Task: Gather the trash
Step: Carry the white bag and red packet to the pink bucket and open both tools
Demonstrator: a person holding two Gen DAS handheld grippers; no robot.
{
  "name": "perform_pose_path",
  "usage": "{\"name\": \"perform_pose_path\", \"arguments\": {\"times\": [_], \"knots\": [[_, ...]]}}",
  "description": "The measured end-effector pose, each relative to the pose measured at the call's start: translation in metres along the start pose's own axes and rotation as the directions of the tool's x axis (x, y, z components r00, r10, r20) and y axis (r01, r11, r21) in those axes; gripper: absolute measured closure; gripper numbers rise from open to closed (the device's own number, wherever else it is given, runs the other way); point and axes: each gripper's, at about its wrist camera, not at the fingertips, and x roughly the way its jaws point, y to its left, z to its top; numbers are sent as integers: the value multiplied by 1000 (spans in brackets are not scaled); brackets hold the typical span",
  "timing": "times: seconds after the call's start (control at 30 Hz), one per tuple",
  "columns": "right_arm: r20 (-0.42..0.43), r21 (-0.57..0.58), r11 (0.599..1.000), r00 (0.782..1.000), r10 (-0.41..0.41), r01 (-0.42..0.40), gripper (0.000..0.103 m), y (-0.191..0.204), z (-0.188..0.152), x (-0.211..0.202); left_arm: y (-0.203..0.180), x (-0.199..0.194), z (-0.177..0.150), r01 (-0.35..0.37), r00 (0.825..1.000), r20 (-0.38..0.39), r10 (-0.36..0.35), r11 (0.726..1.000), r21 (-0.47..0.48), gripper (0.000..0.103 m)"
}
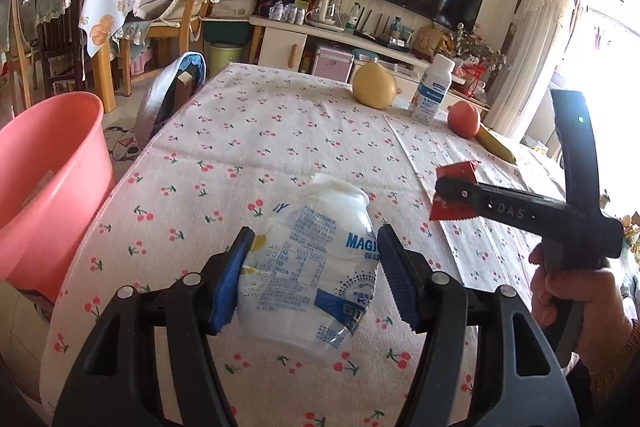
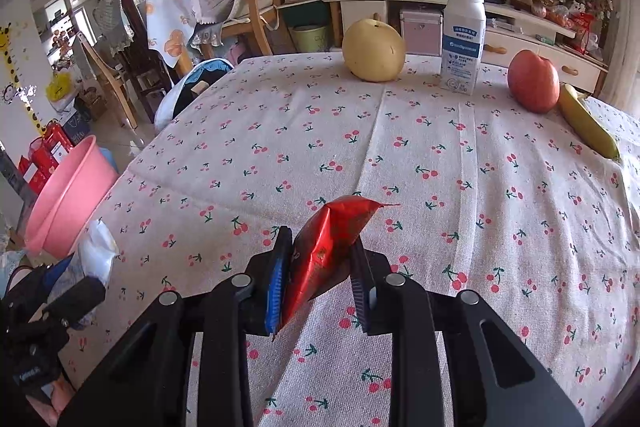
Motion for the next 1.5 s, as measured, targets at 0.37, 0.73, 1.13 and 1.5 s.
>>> {"name": "perform_pose_path", "arguments": {"times": [0.37, 0.73, 1.13, 1.5], "knots": [[10, -13, 1000, 1000, 23, -23, 74, 26, -1, -12, 52, -5, 34, -57, 990, 123, 70, 993, -105, 39], [22, -111, 986, 991, 129, -126, 74, 113, 23, -6, 129, -30, 51, -135, 955, 214, 205, 943, -304, 39], [-2, -252, 914, 945, 327, -317, 74, 259, 66, 24, 219, -49, 41, -234, 920, 151, 361, 816, -528, 39], [-68, -278, 896, 938, 340, -345, 74, 309, 72, 64, 224, -46, 46, -227, 924, 150, 351, 821, -525, 39]]}}
